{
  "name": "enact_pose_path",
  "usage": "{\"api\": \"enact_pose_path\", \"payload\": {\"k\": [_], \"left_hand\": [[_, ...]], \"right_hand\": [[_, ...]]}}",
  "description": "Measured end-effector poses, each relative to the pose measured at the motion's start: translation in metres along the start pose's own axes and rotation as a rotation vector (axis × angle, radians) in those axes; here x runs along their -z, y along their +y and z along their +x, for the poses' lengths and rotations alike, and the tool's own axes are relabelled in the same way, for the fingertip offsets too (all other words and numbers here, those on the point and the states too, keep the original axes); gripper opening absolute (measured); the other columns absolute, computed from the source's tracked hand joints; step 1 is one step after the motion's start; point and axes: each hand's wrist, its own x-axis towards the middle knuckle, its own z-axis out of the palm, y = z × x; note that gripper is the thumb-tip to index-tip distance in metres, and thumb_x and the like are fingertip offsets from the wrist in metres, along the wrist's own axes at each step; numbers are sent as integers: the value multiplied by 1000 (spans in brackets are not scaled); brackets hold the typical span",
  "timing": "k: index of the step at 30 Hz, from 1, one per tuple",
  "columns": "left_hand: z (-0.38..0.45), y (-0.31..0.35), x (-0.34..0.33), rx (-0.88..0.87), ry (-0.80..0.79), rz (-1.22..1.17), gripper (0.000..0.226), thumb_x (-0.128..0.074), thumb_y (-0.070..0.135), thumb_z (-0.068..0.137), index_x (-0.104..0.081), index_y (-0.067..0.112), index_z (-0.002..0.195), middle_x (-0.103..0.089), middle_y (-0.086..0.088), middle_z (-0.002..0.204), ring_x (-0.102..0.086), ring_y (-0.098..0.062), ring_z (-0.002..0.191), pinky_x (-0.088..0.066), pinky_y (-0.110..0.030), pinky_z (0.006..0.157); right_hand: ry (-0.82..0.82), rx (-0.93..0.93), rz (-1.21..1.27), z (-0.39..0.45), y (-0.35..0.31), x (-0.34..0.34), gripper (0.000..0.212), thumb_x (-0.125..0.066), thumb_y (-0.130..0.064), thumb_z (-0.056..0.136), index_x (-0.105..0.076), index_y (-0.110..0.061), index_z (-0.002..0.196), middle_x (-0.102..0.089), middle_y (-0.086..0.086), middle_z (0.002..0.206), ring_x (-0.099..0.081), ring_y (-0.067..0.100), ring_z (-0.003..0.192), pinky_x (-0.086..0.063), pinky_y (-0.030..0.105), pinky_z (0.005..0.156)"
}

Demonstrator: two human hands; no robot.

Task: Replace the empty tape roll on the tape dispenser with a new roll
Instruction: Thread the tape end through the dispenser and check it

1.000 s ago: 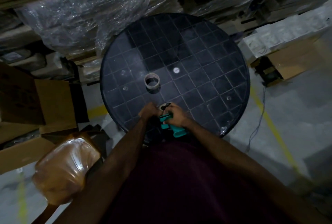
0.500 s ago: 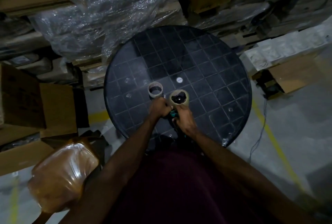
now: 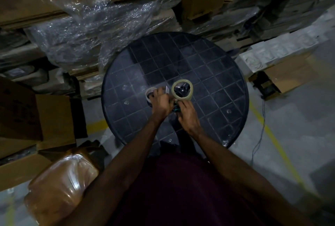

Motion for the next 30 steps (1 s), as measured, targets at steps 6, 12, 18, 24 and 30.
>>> {"api": "enact_pose_path", "payload": {"k": [6, 12, 18, 24, 30], "left_hand": [[-2, 10, 14, 31, -44, 81, 25, -68, 39, 85, -78, 29, 106, -40, -8, 151, -30, -36, 138, -29, -55, 111], [-5, 17, 17, 5, -6, 96, 20, -70, 42, 85, -80, 29, 97, -42, -2, 153, -33, -36, 136, -30, -58, 110], [-4, 18, 14, 28, -64, 139, 28, -66, 49, 86, -78, 30, 102, -37, -4, 156, -28, -37, 138, -28, -58, 110], [-7, 15, 12, 0, -39, 35, 22, -65, 40, 89, -79, 32, 105, -36, -2, 159, -31, -36, 138, -28, -52, 109], [-5, 9, 9, 5, -45, 23, 35, -53, 41, 76, -82, 27, 91, -43, -4, 154, -33, -40, 134, -28, -54, 108]], "right_hand": [[33, -19, 35, -4, -1, -1, 53, -68, -1, 79, -58, -9, 131, -60, 8, 127, -55, 24, 116, -54, 37, 93], [57, -33, 58, -5, 2, -4, 52, -68, -1, 79, -58, -9, 129, -61, 8, 122, -55, 23, 111, -54, 37, 89], [91, -40, 109, -8, 5, -6, 54, -69, 4, 76, -59, -7, 128, -62, 9, 121, -56, 24, 111, -54, 37, 92], [86, -34, 145, -9, 7, -5, 58, -70, 2, 77, -56, -7, 133, -60, 9, 123, -55, 23, 113, -52, 35, 94], [-1, -57, 221, -5, 3, -1, 56, -66, -8, 75, -58, -12, 130, -59, 9, 125, -54, 21, 117, -48, 34, 101]]}}
